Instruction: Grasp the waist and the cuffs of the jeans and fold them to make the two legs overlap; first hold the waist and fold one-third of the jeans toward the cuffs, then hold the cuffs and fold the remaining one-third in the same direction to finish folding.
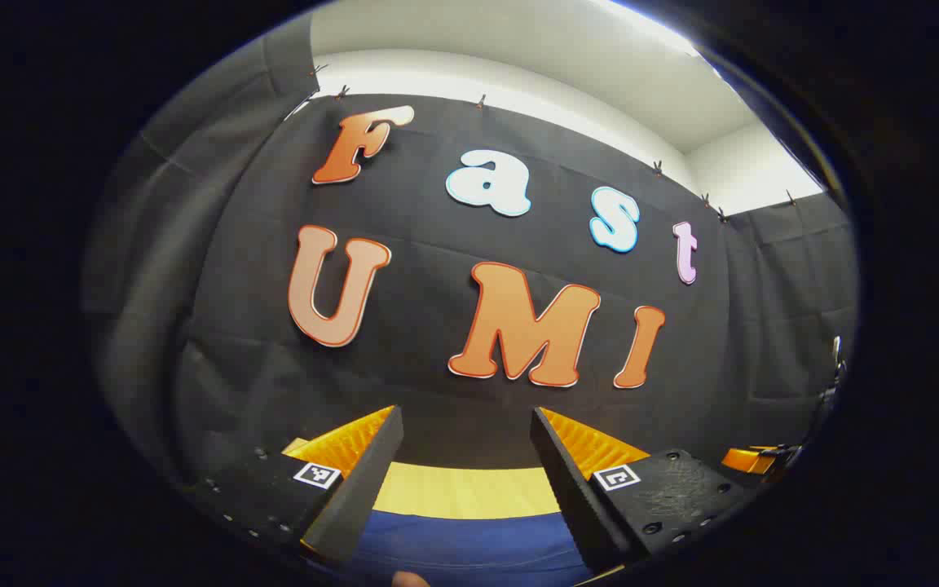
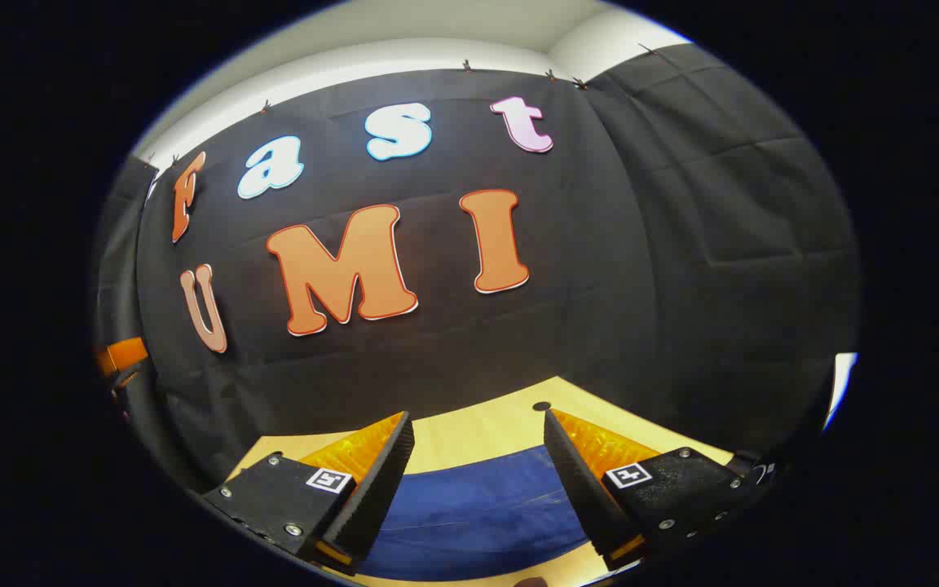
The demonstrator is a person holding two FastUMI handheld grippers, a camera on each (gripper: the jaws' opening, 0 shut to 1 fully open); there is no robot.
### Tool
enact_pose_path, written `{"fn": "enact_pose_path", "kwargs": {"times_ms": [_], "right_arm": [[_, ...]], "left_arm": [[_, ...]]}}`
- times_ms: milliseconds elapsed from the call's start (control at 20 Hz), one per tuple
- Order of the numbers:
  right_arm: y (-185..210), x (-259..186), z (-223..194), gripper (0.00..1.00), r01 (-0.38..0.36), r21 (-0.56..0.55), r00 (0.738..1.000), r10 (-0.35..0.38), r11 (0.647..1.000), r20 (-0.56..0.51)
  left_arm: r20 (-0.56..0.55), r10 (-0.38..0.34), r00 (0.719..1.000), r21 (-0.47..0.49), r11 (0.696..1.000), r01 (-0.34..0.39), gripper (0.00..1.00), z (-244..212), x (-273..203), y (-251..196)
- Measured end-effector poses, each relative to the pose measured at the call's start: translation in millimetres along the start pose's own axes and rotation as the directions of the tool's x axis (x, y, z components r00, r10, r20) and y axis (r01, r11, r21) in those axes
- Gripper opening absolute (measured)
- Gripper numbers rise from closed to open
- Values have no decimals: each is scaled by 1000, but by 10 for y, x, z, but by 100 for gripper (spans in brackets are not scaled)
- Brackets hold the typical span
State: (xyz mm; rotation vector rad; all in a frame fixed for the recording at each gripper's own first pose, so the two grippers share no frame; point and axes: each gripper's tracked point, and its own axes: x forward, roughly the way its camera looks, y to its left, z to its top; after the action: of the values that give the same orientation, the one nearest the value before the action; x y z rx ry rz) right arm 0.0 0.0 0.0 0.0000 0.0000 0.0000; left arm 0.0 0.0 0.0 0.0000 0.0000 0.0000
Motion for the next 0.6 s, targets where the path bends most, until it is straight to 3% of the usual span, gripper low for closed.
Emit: {"fn": "enact_pose_path", "kwargs": {"times_ms": [200, 300, 400, 500, 600], "right_arm": [[191, 125, -128, 97, 9, -20, 998, -10, 1000, -65], [388, 220, -106, 97, -36, -68, 997, 30, 997, -77], [617, 309, -13, 98, -114, -72, 991, 109, 991, -76], [688, 398, 61, 97, -146, -86, 988, 141, 985, -66], [735, 489, 56, 97, -174, -139, 984, 167, 975, -62]], "left_arm": [[-22, -27, 999, 13, 1000, 27, 96, -144, -116, 218], [-22, 24, 999, 20, 1000, -24, 94, -170, -160, 445], [-26, 76, 997, 46, 996, -75, 97, -217, -235, 562], [-26, 143, 989, 68, 988, -141, 94, -244, -290, 694], [-29, 190, 981, 52, 981, -188, 97, -317, -349, 758]]}}
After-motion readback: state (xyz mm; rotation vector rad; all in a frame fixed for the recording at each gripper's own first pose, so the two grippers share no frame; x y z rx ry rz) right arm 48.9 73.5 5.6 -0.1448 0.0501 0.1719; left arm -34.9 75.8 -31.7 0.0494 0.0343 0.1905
